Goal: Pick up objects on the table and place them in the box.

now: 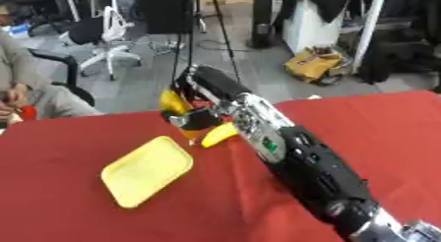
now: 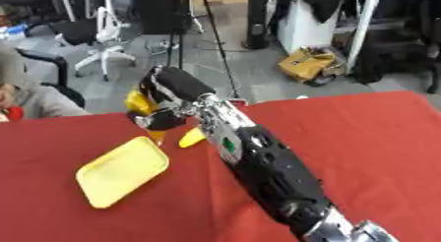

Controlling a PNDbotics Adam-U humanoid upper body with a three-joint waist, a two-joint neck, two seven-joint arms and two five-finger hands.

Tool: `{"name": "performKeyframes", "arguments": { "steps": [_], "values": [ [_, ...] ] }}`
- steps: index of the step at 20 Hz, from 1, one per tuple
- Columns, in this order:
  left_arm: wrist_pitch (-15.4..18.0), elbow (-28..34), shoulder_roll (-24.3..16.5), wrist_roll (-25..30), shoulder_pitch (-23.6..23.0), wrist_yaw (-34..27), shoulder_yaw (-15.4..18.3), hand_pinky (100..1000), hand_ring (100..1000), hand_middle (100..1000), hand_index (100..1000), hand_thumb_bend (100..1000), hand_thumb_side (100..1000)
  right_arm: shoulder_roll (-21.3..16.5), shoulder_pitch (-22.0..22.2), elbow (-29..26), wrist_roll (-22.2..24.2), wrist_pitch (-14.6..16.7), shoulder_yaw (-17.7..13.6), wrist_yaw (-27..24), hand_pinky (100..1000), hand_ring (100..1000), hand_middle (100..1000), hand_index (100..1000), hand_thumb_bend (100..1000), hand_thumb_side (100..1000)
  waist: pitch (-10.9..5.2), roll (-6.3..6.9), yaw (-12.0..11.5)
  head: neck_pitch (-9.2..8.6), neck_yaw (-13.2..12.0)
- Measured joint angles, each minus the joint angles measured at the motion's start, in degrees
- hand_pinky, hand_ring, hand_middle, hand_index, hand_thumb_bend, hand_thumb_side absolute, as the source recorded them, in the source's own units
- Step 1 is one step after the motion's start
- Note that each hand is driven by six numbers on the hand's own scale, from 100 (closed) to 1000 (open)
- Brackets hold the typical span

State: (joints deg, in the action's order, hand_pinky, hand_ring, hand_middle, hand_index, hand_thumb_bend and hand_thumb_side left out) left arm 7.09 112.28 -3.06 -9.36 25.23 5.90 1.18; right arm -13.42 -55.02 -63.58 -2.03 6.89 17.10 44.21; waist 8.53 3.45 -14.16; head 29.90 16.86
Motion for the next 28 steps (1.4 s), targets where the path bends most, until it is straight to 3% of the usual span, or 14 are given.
{"name": "performKeyframes", "arguments": {
  "steps": [1, 2, 3, 8, 19, 23, 28],
  "values": [
    [0.1, 0.3, 0.2, -0.3, 0.0, 0.1, -0.1, 630, 613, 746, 823, 605, 943, 0.6, -0.1, 0.8, -1.3, -0.5, -0.1, -0.3, 569, 451, 327, 481, 441, 341, 0.0, 0.0, -0.3, -0.2, 0.4],
    [0.1, 0.5, 0.2, -0.4, 0.0, 0.2, -0.3, 631, 612, 746, 823, 613, 946, 1.1, -0.3, 1.5, -2.4, -0.8, -0.2, -0.5, 560, 445, 325, 479, 545, 298, 0.06, 0.0, -0.4, -0.25, 0.7],
    [0.1, 0.7, 0.4, -0.5, 0.1, 0.3, -0.5, 631, 612, 746, 823, 605, 943, 1.6, -0.4, 2.4, -3.4, -1.2, -0.2, -0.5, 560, 445, 326, 480, 455, 331, 0.18, 0.04, -0.8, -0.3, 1.1],
    [0.0, 1.1, 1.2, -0.2, 0.5, 0.3, -1.4, 631, 612, 746, 823, 607, 944, 5.3, -0.5, 8.7, -7.1, -1.9, -0.6, 0.8, 563, 448, 327, 484, 460, 324, 0.38, 0.31, -2.1, -0.73, 2.8],
    [0.0, 1.1, 1.7, 1.3, 1.1, 0.3, -2.3, 631, 612, 747, 823, 607, 946, 10.1, 0.7, 17.2, -9.1, 1.5, -1.2, 9.1, 574, 461, 341, 501, 435, 340, 0.66, 0.31, -3.0, -0.83, 4.1],
    [0.0, 1.1, 1.7, 1.8, 1.2, 0.2, -2.7, 631, 611, 747, 824, 607, 946, 10.1, 0.6, 17.8, -11.0, 2.8, -1.2, 14.0, 592, 487, 374, 531, 380, 380, 0.66, 0.36, -3.6, -1.37, 4.5],
    [0.0, 1.1, 1.7, 2.2, 1.5, 0.2, -2.8, 630, 611, 747, 824, 607, 947, 10.1, 0.5, 17.2, -14.9, 4.9, -1.0, 23.8, 611, 519, 414, 560, 333, 408, 0.82, 0.48, -3.9, -2.32, 5.2]
  ]
}}
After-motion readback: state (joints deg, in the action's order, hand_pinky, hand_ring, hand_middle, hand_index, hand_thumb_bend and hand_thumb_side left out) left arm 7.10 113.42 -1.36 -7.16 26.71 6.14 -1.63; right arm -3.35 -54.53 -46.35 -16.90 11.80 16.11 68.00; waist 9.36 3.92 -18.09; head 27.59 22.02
